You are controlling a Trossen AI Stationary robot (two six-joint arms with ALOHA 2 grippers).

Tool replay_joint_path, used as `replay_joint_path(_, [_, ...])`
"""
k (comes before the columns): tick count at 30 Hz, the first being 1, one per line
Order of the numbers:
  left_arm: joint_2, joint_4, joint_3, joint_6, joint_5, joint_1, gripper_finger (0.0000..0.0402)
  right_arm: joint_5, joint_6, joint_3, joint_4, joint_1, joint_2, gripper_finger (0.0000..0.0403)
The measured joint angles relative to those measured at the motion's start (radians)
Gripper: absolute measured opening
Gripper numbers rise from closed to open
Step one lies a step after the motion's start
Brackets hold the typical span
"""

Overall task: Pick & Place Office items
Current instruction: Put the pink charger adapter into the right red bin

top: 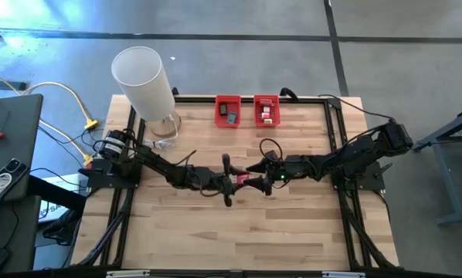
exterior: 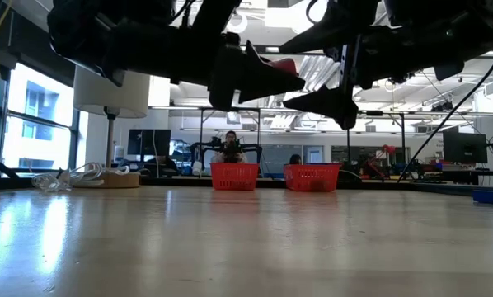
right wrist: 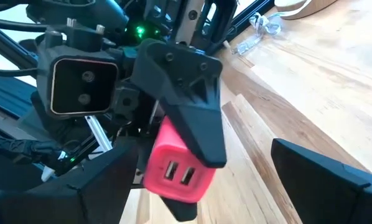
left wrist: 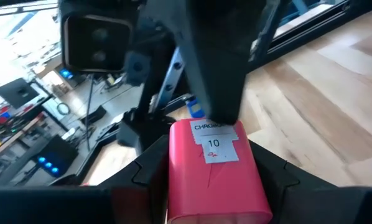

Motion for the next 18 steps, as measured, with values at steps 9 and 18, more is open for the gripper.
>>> replay_joint_path(9, [0.000, 0.000, 0.000, 0.000, 0.005, 0.017, 0.0143, -0.001, 0.000, 0.000, -0.008, 0.001, 0.000, 0.0356])
replay_joint_path(18, [0.000, 0.000, 0.000, 0.005, 0.057, 0.038, 0.0149, -0.008, -0.003, 0.000, -0.017, -0.004, 0.000, 0.0356])
